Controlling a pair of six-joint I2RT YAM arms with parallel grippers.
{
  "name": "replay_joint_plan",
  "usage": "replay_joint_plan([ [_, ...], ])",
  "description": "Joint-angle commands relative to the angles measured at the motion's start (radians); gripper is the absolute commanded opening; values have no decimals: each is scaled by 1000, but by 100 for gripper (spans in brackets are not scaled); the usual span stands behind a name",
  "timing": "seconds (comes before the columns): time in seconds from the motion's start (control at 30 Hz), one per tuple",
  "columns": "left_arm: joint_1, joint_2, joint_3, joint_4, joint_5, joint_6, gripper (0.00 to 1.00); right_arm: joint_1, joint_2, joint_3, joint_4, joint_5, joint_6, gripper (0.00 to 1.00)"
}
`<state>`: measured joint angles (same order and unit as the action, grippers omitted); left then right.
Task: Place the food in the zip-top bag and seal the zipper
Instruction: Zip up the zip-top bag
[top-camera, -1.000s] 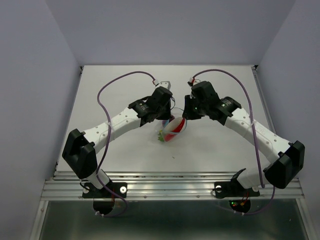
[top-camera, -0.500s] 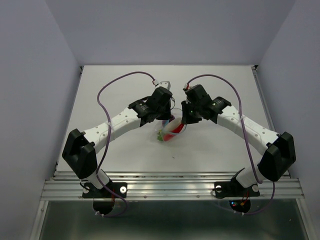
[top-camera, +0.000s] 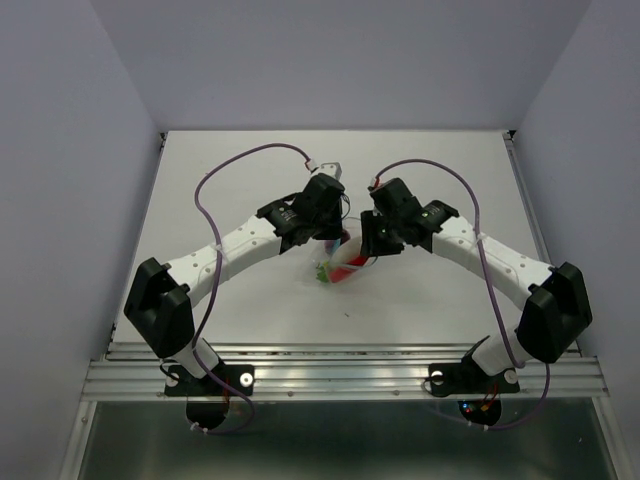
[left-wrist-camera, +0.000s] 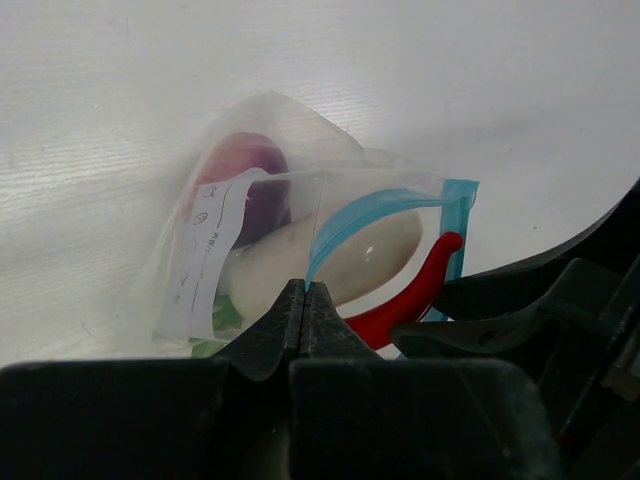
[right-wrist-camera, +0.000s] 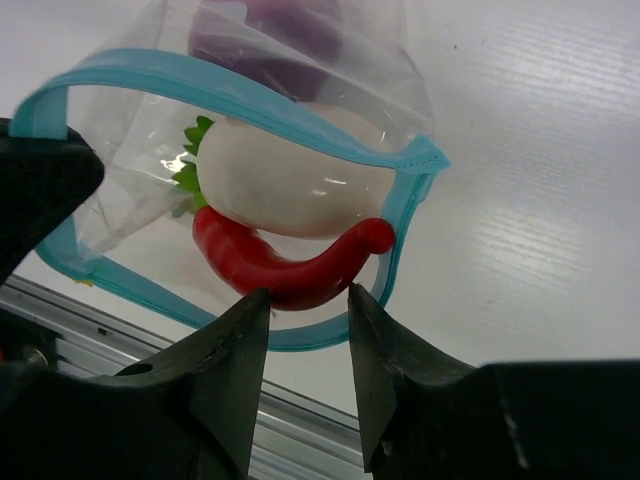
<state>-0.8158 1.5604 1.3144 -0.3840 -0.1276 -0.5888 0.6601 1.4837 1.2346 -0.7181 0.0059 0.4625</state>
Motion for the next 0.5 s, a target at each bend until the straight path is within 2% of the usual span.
replay_joint_plan([
  [0.0, 7, -46, -11, 36, 20, -3, 0, -7, -20, -34, 80, -55, 48, 42],
  [0.1, 7, -46, -12, 40, 25, -3, 0, -7, -11, -38, 106, -41, 65, 32],
  [0.13, 7, -48, -17, 42, 31, -3, 0, -7, -13, -41, 124, -50, 65, 23],
  [0.47, 7, -65, -38, 80, 78, 33, 0, -7, 18, -35, 294, -185, 56, 13],
])
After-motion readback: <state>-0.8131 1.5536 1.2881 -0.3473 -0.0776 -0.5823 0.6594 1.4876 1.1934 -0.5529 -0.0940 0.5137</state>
